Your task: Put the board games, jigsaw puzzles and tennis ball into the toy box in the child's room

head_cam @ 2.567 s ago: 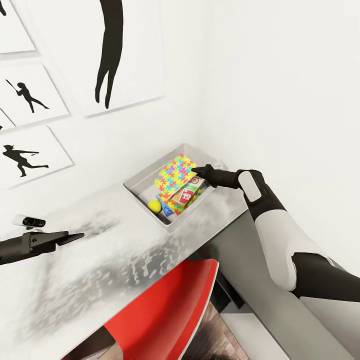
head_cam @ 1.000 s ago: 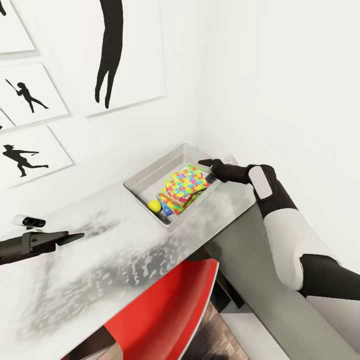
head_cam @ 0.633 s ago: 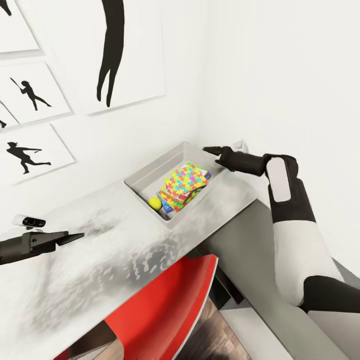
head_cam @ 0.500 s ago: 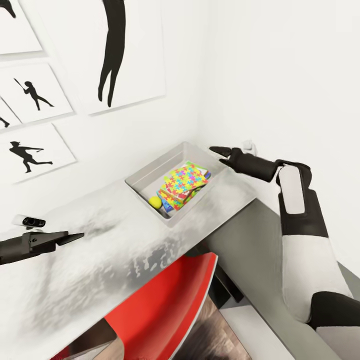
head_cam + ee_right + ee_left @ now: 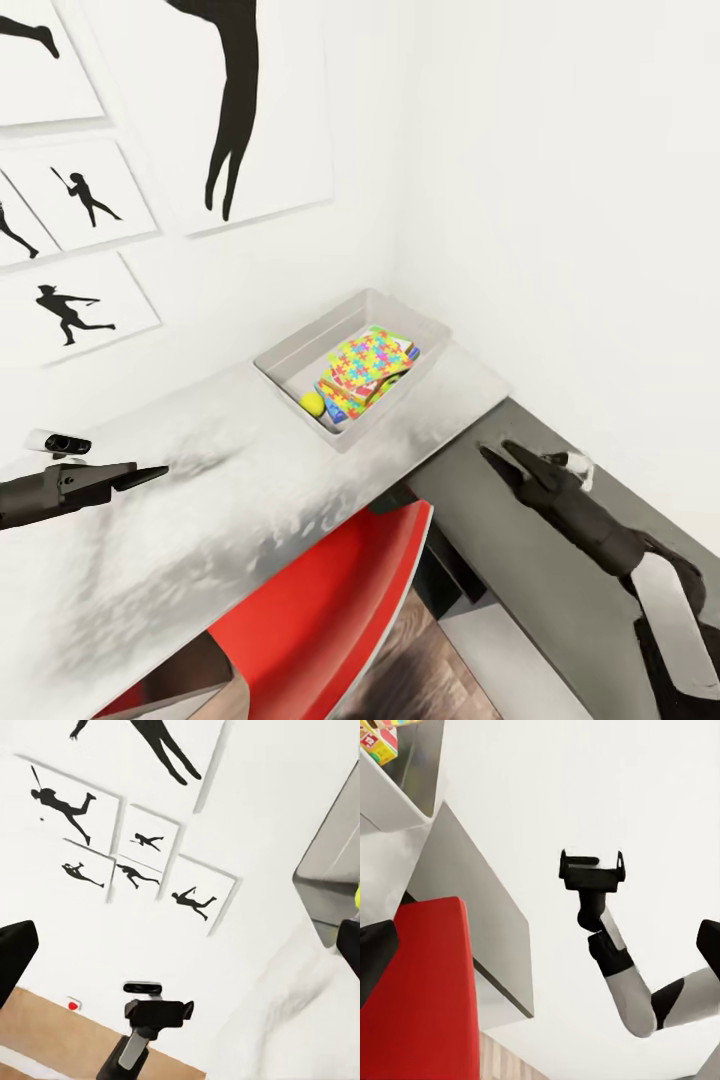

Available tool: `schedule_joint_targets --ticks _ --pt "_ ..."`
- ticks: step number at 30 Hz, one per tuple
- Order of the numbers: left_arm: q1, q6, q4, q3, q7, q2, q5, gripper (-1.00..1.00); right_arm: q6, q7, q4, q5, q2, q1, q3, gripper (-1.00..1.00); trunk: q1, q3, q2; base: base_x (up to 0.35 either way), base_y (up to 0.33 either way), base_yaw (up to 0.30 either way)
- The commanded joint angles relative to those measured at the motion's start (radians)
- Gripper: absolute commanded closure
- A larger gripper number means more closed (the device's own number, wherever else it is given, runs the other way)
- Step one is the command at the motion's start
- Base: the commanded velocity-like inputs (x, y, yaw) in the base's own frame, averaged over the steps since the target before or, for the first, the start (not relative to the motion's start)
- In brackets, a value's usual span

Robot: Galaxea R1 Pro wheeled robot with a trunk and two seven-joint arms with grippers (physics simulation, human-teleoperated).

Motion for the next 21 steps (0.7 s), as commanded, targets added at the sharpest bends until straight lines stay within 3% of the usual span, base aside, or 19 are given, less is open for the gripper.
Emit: schedule_joint_targets --ticks 1,4,7,21 --pt "-0.001 0.011 0.000 -0.001 -0.004 0.000 0.000 -1.00 -0.057 0.068 -0.001 0.003 -0.004 0.056 -0.006 -1.00 0.001 0.000 -0.002 -0.001 0.000 0.000" --pt "-0.001 0.010 0.000 -0.001 -0.004 0.000 0.000 -1.00 -0.223 0.214 -0.002 0.040 -0.011 0.173 -0.014 -1.00 0.001 0.004 -0.002 0.000 0.000 0.000" --pt "-0.001 0.010 0.000 -0.001 -0.004 0.000 0.000 -1.00 -0.287 0.277 0.000 0.059 -0.013 0.208 -0.018 -1.00 0.001 0.006 -0.002 0.000 0.000 0.000" --pt "-0.001 0.009 0.000 -0.001 -0.004 0.000 0.000 -1.00 -0.318 0.309 0.002 0.069 -0.016 0.226 -0.024 -1.00 0.001 0.006 -0.002 0.000 0.000 0.000"
